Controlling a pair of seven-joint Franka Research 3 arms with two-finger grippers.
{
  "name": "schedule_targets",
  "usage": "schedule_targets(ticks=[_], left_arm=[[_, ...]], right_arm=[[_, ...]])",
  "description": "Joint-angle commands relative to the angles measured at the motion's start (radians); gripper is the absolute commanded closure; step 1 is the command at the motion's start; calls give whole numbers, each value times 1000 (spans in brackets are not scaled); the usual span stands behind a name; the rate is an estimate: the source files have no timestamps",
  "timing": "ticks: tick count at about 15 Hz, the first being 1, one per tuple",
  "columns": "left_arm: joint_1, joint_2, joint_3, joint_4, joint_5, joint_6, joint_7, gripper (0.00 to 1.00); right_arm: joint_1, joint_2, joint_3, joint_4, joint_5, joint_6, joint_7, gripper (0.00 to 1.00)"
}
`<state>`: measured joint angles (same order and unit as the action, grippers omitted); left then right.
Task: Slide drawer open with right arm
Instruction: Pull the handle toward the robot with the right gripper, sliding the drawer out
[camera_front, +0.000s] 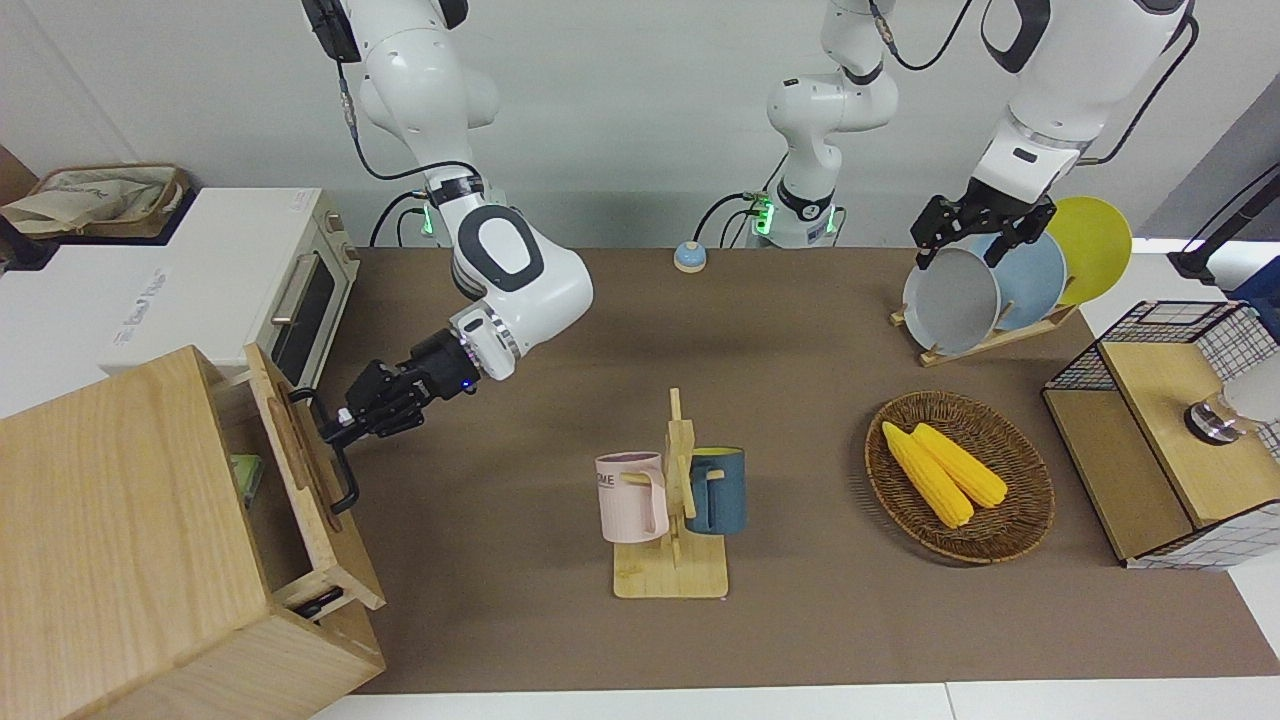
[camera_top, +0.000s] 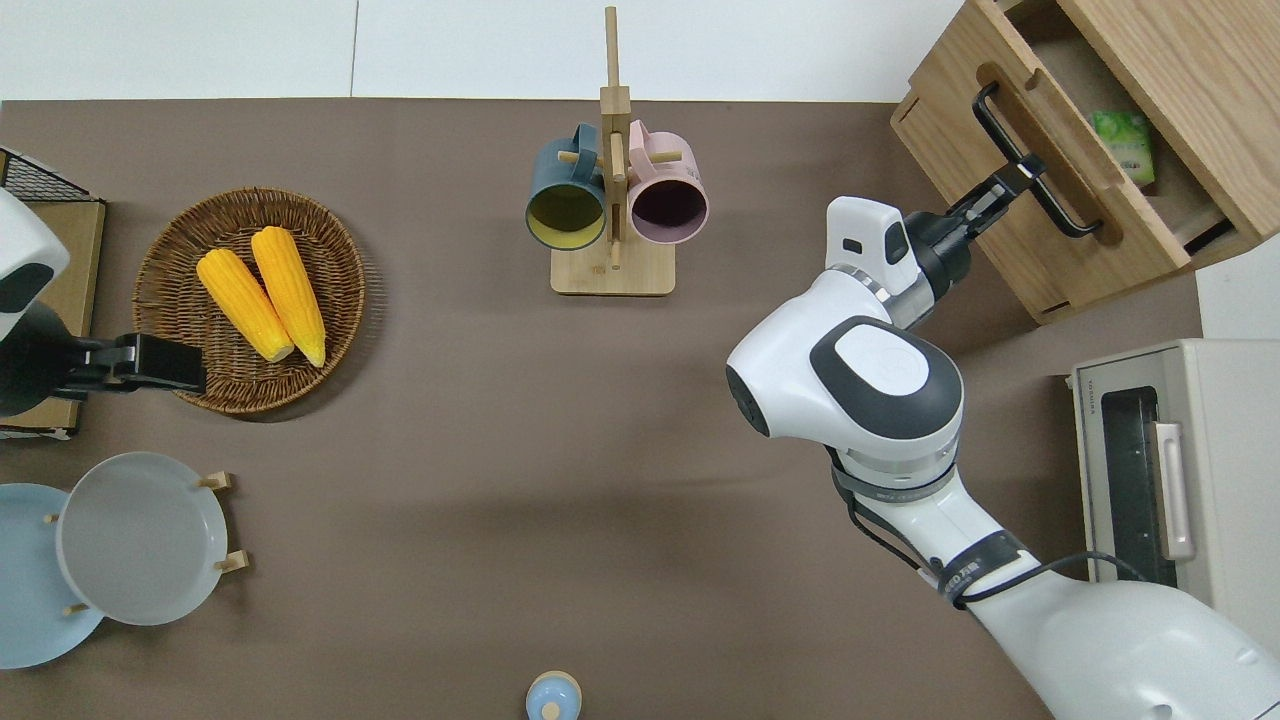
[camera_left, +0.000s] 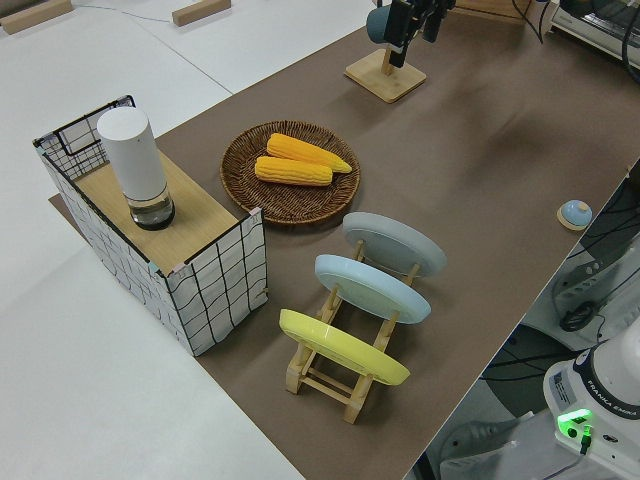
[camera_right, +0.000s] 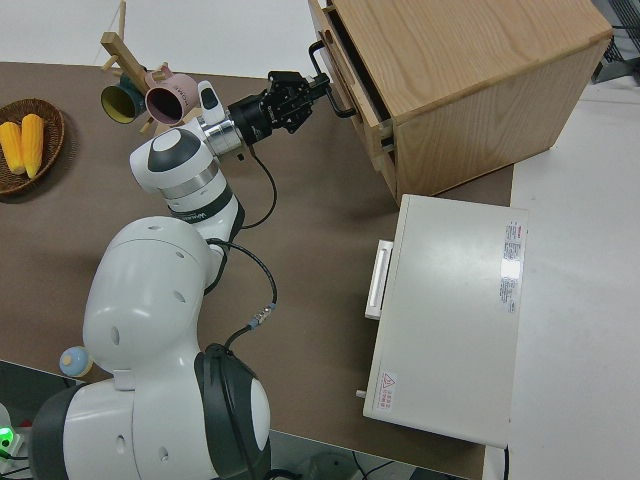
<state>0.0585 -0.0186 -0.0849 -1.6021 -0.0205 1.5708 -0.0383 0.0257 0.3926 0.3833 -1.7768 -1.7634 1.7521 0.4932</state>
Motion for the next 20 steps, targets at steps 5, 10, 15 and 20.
schedule_targets(ticks=[5,10,15,20], left_arm=[[-5,-9,4,1,13,-5,8,2],[-6,-7,2,1,13,-5,6,2],[-5,-9,4,1,13,-5,8,2],[-5,-9,4,1,13,-5,6,2]], right_arm=[[120,-1,5,76,94,-100,-99,1000],[174,0,5,112,156,-138,-108,1000],[197,-1,6,114,182,-163,-108,1000],[235,0,3,129,214,-186,-108,1000]])
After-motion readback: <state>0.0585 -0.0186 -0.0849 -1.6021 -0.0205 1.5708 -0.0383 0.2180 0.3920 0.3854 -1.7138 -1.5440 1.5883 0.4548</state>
